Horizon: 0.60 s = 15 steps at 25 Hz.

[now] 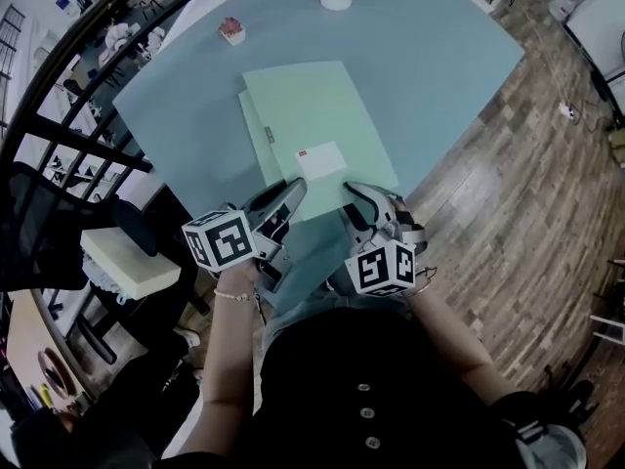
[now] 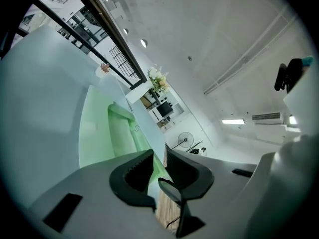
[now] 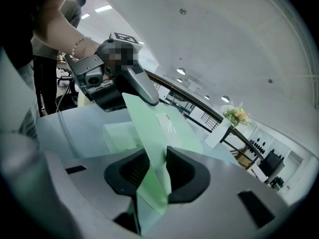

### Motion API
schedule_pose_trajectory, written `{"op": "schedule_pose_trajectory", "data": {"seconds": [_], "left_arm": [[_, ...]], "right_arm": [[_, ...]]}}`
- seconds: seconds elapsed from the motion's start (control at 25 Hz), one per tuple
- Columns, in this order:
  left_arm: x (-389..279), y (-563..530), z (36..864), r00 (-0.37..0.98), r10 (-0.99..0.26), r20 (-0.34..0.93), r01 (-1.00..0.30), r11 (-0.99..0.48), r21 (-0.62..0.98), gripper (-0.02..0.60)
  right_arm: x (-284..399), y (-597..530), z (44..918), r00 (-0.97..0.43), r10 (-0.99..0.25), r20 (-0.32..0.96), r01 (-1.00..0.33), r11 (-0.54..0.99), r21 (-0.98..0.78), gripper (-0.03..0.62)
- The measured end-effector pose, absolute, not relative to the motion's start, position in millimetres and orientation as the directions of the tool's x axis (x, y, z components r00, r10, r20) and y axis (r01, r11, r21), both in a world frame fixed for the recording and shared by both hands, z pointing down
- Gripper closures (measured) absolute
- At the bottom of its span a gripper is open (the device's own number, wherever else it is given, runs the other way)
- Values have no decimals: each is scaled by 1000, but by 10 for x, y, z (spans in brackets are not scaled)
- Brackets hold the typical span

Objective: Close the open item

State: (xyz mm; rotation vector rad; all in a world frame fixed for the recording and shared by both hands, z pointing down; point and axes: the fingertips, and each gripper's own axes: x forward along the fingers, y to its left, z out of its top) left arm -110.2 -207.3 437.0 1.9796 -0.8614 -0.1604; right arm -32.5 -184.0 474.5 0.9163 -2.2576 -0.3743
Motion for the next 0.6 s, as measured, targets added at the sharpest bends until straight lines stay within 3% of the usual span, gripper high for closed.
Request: {"op": "schedule_pose_trajectory", "data": {"seconds": [0.6], "left_arm": [[-1169,-2060,4475,745,-609,273,-551,-330,767,495]], "right_arm": [[-356,-1744,4767,-563,-620,547,-490,783,383,445]]}}
